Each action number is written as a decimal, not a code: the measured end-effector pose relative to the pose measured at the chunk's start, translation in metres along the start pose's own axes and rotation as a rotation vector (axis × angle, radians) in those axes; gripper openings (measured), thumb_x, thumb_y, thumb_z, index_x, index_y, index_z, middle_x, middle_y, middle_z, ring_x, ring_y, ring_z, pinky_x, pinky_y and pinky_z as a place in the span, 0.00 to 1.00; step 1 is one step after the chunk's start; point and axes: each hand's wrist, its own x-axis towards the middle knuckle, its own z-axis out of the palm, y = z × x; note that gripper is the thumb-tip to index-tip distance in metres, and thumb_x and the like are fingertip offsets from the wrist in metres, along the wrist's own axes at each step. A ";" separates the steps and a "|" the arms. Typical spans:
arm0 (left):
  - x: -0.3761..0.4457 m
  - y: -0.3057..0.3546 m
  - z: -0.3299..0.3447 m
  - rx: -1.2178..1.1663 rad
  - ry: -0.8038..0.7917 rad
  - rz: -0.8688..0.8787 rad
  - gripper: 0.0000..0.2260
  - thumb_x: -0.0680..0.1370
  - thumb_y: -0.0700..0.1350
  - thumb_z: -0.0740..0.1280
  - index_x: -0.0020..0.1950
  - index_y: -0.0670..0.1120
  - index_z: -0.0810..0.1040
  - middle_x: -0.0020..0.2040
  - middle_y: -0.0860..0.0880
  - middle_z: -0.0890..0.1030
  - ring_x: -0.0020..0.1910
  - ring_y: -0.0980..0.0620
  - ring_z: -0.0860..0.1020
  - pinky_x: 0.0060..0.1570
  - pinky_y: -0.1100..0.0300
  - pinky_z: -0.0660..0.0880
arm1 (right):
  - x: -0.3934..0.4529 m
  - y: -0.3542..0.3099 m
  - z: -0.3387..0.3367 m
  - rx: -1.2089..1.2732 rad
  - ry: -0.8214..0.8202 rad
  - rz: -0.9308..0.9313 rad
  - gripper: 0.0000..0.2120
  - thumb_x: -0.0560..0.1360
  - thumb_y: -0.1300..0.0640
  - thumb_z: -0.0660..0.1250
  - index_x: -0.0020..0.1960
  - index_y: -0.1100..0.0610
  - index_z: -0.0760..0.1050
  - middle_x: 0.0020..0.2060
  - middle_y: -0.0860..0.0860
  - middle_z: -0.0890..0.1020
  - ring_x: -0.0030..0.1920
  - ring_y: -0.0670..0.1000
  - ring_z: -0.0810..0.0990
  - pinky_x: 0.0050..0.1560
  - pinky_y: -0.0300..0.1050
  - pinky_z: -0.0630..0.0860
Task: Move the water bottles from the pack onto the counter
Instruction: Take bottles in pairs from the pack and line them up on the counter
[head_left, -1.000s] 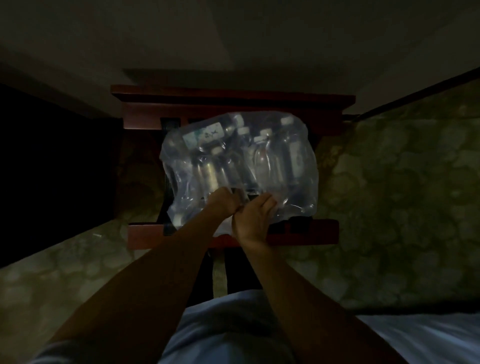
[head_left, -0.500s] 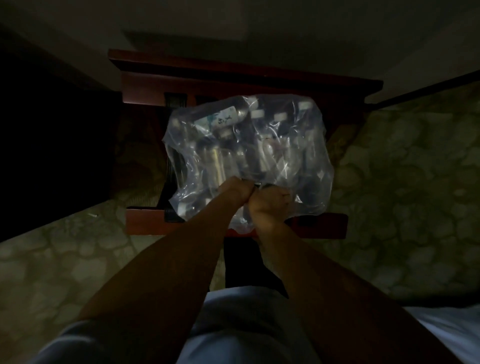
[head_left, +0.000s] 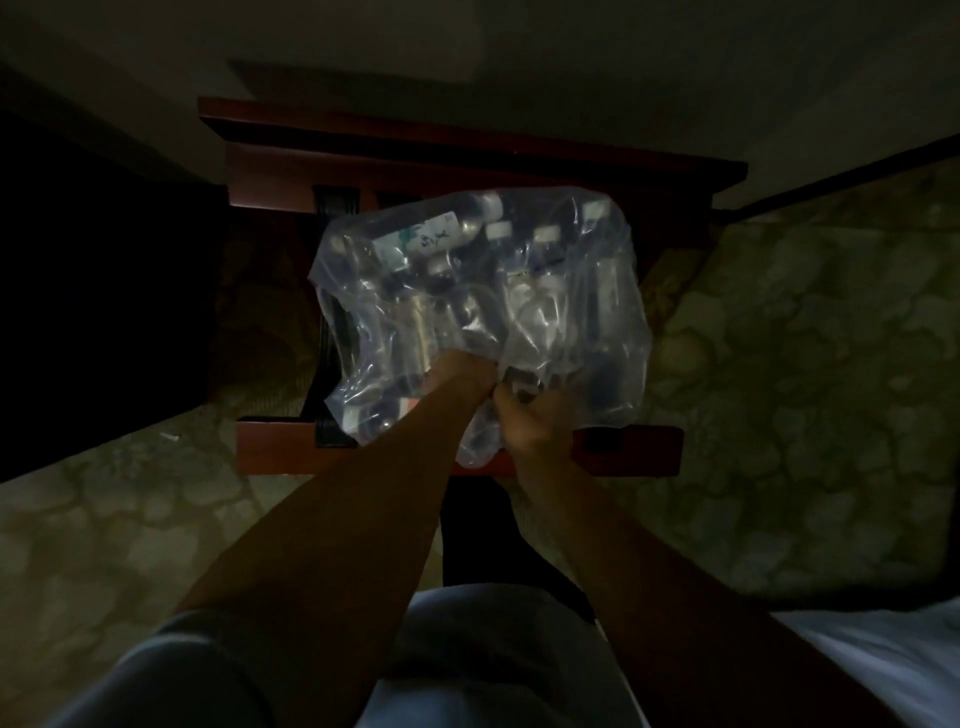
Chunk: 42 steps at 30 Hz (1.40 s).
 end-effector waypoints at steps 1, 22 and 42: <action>-0.001 -0.002 0.000 0.017 0.036 0.013 0.18 0.78 0.51 0.64 0.61 0.40 0.78 0.58 0.41 0.81 0.57 0.43 0.80 0.59 0.50 0.77 | -0.005 0.006 -0.001 0.013 -0.001 -0.055 0.28 0.73 0.48 0.71 0.65 0.64 0.69 0.55 0.49 0.77 0.55 0.50 0.78 0.47 0.37 0.68; -0.059 -0.040 -0.038 -0.525 -0.161 0.024 0.20 0.74 0.57 0.71 0.51 0.40 0.79 0.38 0.42 0.81 0.31 0.51 0.76 0.29 0.62 0.73 | -0.047 0.001 -0.028 0.163 -0.160 0.215 0.26 0.69 0.39 0.69 0.59 0.54 0.74 0.52 0.52 0.78 0.42 0.49 0.76 0.45 0.46 0.77; -0.182 -0.101 -0.098 -0.402 -0.271 0.163 0.26 0.74 0.50 0.73 0.66 0.37 0.72 0.56 0.38 0.81 0.44 0.44 0.81 0.30 0.56 0.78 | -0.164 -0.013 -0.057 -0.234 -0.175 0.008 0.32 0.72 0.35 0.64 0.68 0.55 0.68 0.50 0.55 0.76 0.40 0.54 0.78 0.39 0.46 0.78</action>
